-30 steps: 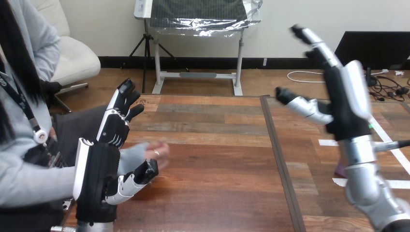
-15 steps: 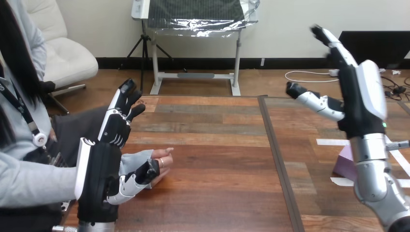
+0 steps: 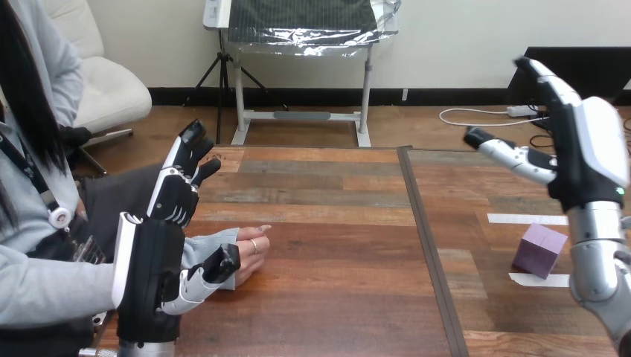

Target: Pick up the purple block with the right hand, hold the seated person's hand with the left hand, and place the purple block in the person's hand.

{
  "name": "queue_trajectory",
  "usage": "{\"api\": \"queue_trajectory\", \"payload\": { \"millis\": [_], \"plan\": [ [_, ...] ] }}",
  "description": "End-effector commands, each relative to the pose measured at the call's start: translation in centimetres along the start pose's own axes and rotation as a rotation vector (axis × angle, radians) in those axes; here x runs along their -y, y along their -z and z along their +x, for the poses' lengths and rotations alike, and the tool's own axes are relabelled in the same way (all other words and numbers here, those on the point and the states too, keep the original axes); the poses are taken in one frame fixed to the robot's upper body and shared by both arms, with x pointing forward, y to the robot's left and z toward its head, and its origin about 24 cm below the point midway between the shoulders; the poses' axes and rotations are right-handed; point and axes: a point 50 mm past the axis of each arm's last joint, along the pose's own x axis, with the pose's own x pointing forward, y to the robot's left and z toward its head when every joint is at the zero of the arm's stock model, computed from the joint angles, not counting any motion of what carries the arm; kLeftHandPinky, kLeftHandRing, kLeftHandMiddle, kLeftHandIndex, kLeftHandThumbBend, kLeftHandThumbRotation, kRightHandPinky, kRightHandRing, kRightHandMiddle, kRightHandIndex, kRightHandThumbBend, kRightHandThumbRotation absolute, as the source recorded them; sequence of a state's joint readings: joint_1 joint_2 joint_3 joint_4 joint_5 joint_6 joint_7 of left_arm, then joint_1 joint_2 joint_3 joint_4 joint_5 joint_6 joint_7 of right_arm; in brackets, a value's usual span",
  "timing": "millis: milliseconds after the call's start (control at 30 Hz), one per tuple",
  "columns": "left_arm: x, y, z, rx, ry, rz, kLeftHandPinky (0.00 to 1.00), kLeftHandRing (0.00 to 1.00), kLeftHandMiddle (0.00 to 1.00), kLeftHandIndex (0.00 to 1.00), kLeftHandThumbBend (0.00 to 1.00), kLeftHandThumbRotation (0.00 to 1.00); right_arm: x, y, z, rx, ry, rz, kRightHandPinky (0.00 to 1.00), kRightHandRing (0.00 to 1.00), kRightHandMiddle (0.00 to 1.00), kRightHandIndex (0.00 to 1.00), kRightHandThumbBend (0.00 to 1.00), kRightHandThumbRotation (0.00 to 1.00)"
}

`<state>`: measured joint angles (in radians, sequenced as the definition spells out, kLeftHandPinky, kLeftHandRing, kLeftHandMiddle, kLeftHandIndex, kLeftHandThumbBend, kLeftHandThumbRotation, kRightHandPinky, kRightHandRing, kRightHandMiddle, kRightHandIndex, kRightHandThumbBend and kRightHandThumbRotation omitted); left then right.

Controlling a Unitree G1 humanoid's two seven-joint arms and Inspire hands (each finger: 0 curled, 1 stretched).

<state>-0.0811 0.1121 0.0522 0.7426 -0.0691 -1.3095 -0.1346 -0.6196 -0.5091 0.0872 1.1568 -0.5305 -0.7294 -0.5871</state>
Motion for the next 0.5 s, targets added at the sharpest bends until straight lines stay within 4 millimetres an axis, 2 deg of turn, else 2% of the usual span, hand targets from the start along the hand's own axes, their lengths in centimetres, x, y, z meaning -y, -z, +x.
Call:
{"api": "queue_trajectory", "payload": {
  "millis": [0, 467],
  "plan": [
    [0.2, -0.6, 1.8, 0.088, 0.004, -0.01, 0.86, 0.93, 0.95, 0.93, 1.0, 0.77, 1.7, -1.3, 2.9, 0.033, 0.069, -0.025, 0.83, 0.92, 0.87, 0.88, 0.99, 0.83],
    [0.1, -0.7, 1.8, 0.095, -0.003, -0.008, 0.85, 0.93, 0.95, 0.92, 1.0, 0.76, 1.7, 0.0, 2.6, -0.054, 0.037, -0.091, 0.87, 0.91, 0.86, 0.86, 1.0, 0.79]
  ]
}}
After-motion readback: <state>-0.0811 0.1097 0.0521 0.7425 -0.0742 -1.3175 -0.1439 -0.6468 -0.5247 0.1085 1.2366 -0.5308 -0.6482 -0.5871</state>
